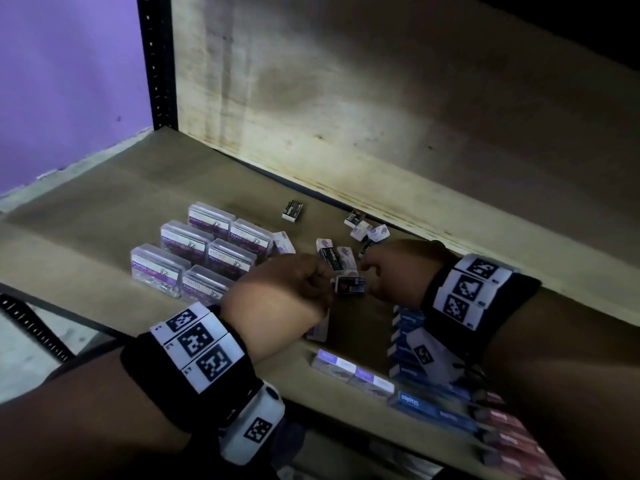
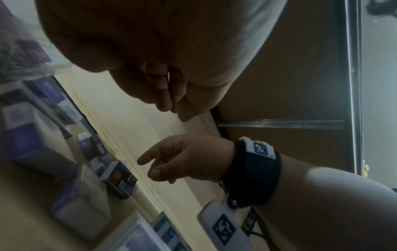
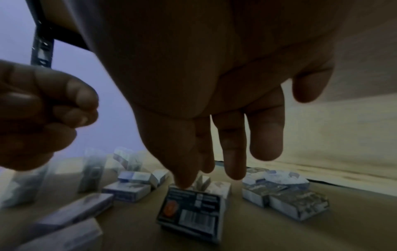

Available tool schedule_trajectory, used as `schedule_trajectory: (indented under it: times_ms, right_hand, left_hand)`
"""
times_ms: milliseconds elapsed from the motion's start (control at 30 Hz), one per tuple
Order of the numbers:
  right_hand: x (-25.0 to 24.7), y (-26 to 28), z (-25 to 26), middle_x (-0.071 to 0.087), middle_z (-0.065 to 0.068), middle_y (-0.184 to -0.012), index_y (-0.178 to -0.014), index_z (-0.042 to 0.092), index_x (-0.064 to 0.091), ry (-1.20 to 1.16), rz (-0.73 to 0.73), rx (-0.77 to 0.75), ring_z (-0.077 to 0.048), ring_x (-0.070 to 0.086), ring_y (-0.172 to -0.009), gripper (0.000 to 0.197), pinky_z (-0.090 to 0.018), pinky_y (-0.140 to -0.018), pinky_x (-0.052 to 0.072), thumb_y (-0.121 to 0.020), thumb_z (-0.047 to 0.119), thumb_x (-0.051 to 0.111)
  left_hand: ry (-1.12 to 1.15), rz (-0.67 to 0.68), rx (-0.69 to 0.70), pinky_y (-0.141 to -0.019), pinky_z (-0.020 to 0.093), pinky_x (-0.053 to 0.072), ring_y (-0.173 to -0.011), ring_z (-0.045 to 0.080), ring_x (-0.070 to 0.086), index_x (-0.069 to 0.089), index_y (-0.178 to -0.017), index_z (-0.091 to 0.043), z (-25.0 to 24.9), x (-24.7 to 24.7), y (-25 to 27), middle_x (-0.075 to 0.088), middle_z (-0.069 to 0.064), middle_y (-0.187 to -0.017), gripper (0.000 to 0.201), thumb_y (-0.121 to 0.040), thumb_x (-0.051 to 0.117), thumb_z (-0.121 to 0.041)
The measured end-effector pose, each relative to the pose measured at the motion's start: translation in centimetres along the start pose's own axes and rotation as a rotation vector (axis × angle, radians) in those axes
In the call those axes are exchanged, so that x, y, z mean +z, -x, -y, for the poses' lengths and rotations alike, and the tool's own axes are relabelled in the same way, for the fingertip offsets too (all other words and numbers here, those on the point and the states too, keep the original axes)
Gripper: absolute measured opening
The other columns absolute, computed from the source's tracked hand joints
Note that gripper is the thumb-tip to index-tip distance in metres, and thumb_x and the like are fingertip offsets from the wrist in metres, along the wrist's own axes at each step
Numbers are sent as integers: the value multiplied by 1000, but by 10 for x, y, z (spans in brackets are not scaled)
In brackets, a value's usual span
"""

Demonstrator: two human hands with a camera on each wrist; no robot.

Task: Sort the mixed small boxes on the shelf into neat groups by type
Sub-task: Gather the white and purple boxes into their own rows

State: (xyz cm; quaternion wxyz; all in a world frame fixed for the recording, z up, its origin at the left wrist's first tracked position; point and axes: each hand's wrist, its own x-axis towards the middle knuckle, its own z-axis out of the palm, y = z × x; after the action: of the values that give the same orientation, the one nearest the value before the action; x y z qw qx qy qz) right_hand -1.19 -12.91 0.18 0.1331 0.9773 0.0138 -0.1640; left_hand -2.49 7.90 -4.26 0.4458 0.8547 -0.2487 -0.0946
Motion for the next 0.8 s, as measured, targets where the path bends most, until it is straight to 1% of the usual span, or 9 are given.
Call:
schedule_trajectory:
  times_ms: [33, 167, 267, 367, 433, 500, 567, 667, 800]
  right_hand:
    - [2, -6, 0, 65, 15, -107, -113, 40, 62, 23, -1, -5, -15, 61, -96, 30, -31, -80, 48, -85, 48, 61]
    - [12, -32, -3, 68, 5, -108, -112, 29, 69, 133, 44, -75, -17, 64, -93, 26, -18, -51, 30, -92, 42, 60]
    - [17, -43, -3, 68, 2, -111, -113, 24, 70, 120, 121, -112, -18, 65, -95, 26, -22, -61, 41, -93, 37, 59]
    - [21, -48, 0, 62, 3, -88, -86, 22, 63, 164, 142, -133, -12, 56, -73, 15, -20, -53, 35, -96, 31, 57]
    - [23, -49, 3, 48, 4, -72, -73, 20, 53, 238, 154, -137, -8, 40, -58, 27, -15, -43, 26, -99, 25, 53]
    - [21, -47, 6, 54, 2, -78, -86, 14, 66, 302, 150, -140, -12, 47, -62, 20, -20, -43, 23, -98, 23, 52]
    - [17, -44, 6, 67, 1, -100, -106, 17, 73, 301, 153, -160, -18, 62, -84, 22, -21, -55, 33, -97, 26, 56]
    - [11, -39, 10, 68, 2, -116, -118, 26, 71, 252, 199, -220, -20, 64, -101, 27, -25, -75, 45, -94, 32, 61]
    - [10, -35, 17, 67, 1, -118, -123, 23, 69, 317, 299, -231, -20, 63, -103, 32, -25, -70, 38, -97, 36, 56]
  left_hand:
    - [26, -9, -3, -78, 28, 52, -83, 7, 65, 69, -90, -28, 2, 0, 0, 68, -10, -88, 13, -84, 63, -17]
    - [87, -68, -22, -73, 20, 52, -80, 1, 66, 69, -90, -30, 11, -1, -1, 69, -12, -88, 11, -89, 64, -20]
    - [102, -90, -18, -72, 16, 50, -81, -1, 64, 70, -96, -31, 12, -2, 2, 68, -12, -91, 16, -88, 64, -18]
    - [107, -85, 19, -77, 19, 48, -85, 2, 64, 71, -99, -27, 10, -5, 4, 69, -8, -93, 18, -88, 64, -14]
    - [133, -64, 21, -81, 25, 50, -90, 6, 65, 72, -99, -24, 9, -7, 4, 70, -6, -96, 19, -87, 65, -12]
    - [141, -50, 3, -86, 28, 51, -96, 9, 66, 72, -102, -24, 8, -9, 4, 70, -6, -103, 23, -85, 65, -12]
    - [146, -51, 2, -88, 31, 52, -98, 12, 65, 72, -101, -24, 8, -9, 5, 69, -6, -104, 23, -83, 63, -12]
    - [171, -60, 8, -88, 32, 52, -99, 14, 66, 72, -98, -25, 10, -10, 4, 70, -5, -103, 21, -85, 63, -12]
    - [159, -101, -15, -84, 27, 52, -96, 12, 66, 71, -96, -28, 12, -8, 4, 69, -7, -98, 24, -83, 61, -11]
